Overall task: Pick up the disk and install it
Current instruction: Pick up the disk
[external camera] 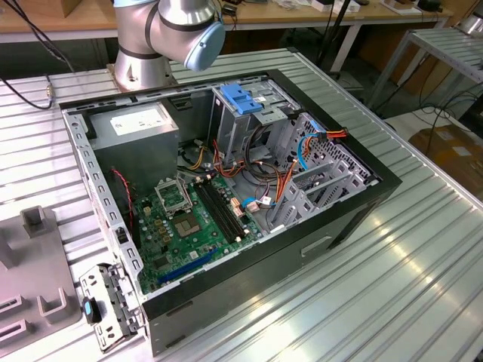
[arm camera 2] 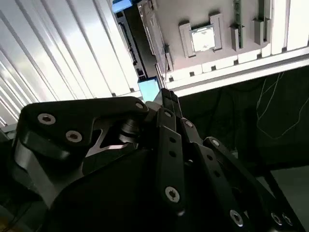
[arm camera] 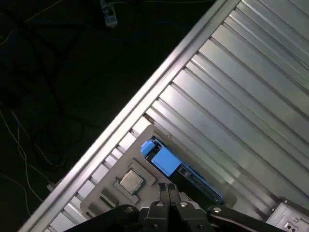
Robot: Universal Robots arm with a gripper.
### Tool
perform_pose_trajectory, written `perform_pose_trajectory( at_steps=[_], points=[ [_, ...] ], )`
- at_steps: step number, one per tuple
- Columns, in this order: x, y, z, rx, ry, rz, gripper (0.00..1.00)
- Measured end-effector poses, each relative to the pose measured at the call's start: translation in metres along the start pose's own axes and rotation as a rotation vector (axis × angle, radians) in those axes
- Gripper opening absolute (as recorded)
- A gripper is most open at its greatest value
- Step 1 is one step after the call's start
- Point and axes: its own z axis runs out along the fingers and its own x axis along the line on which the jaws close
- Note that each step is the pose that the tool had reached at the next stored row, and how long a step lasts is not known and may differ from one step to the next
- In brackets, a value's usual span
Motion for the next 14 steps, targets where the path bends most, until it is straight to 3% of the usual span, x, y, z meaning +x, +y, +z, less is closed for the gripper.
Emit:
perform_pose_trajectory(
  at_steps=[1,6,14],
  points=[
    [0.0,0.0,0.0001,0.0014,0.0035,-0.071,0.11],
    [0.0,0.0,0.0002,0.0025,0.0063,-0.127,0.11],
    [0.0,-0.0001,0.0003,0.005,0.0127,-0.255,0.11]
  ],
)
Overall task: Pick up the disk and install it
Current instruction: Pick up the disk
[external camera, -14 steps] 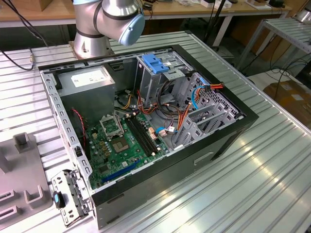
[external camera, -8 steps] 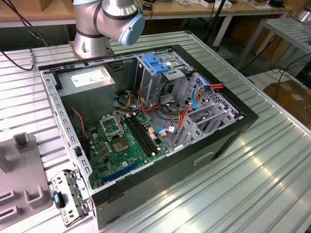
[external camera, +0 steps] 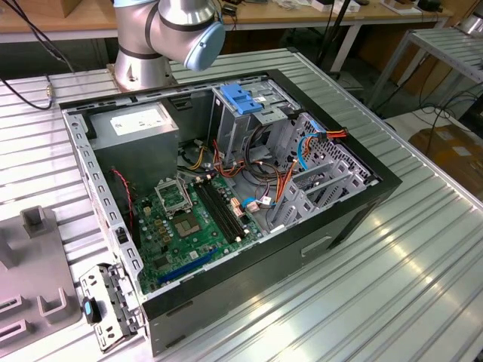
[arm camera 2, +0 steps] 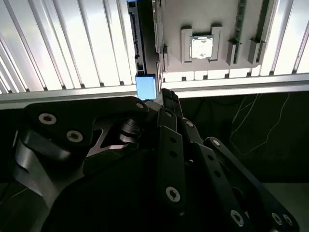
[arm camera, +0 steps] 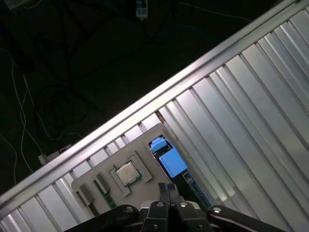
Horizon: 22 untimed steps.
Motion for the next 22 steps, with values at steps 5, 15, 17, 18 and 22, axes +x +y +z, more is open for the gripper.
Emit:
perform_pose_trajectory(
  at_steps=[5,15,17,18,22],
  points=[
    [0.0,0.0,0.0004,0.0017,0.0043,-0.086,0.11],
    [0.0002,0.0002,0.0041,0.005,0.0125,-0.25,0.11],
    [0.0002,0.0002,0.0052,0.0055,0.0141,-0.281,0.11],
    [0.0002,0.0003,0.0053,0.0056,0.0145,-0.29,0.11],
    [0.0005,0.0007,0.0056,0.0065,0.0145,-0.299,0.11]
  ],
)
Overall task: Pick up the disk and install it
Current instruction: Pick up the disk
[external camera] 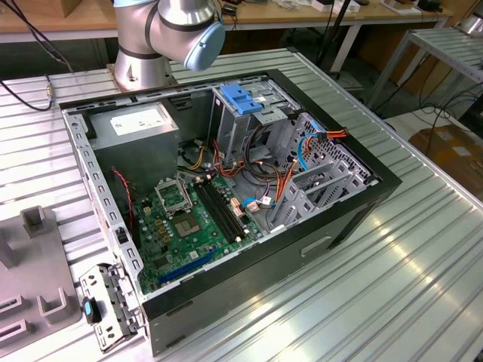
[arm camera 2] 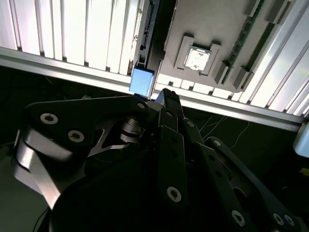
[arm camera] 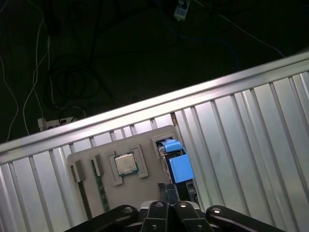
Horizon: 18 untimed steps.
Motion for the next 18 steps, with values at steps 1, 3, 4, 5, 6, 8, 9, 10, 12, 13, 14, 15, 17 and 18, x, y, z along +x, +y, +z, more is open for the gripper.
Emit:
perform_pose_trajectory(
  at_steps=[1,3,4,5,6,8,9,10,12,13,14,15,17,18],
  points=[
    [0.0,0.0,0.0,0.0,0.0001,-0.001,0.11],
    [0.0,0.0,0.0,0.0001,0.0003,-0.005,0.11],
    [0.0,0.0,0.0,0.0002,0.0004,-0.009,0.11],
    [0.0,0.0,0.0,0.0002,0.0005,-0.01,0.11],
    [0.0,0.0,0.0,0.0002,0.0005,-0.01,0.11],
    [0.0,0.0,0.0,0.0002,0.0005,-0.011,0.11],
    [0.0,0.0,0.0,0.0003,0.0005,-0.011,0.11],
    [0.0,0.0,0.0,0.0002,0.0006,-0.011,0.11],
    [0.0,0.0,0.0,0.0002,0.0005,-0.011,0.11],
    [0.0,0.0,0.0,0.0002,0.0006,-0.011,0.11],
    [0.0,0.0,0.0,0.0002,0.0006,-0.011,0.11],
    [0.0,0.0,0.0,0.0002,0.0006,-0.011,0.11],
    [0.0,0.0,0.0,0.0003,0.0005,-0.011,0.11],
    [0.0,0.0,0.0,0.0002,0.0006,-0.011,0.11]
  ],
)
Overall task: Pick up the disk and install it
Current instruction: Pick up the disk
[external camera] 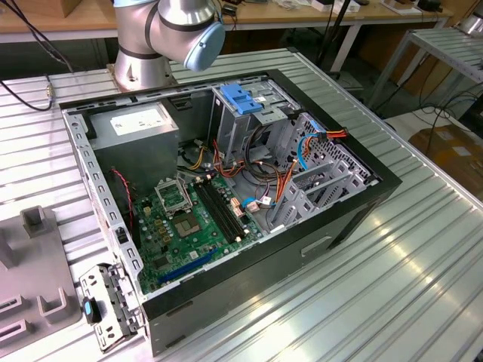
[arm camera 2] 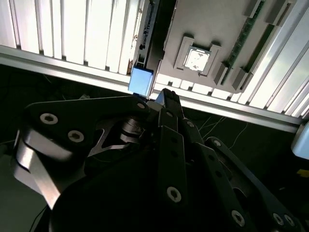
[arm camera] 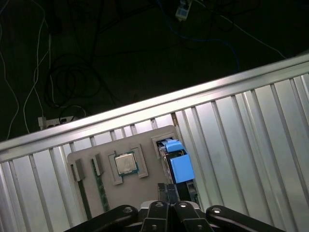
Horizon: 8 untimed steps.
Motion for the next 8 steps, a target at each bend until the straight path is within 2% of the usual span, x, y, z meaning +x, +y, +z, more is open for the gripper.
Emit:
perform_pose_trajectory(
  at_steps=[4,6,8],
  points=[
    [0.0,0.0004,-0.0001,0.0008,0.0004,-0.01,0.11],
    [0.0001,0.0004,0.0,0.0023,0.001,-0.03,0.11],
    [0.0002,0.0005,0.0003,0.0032,0.0026,-0.066,0.11]
  ],
)
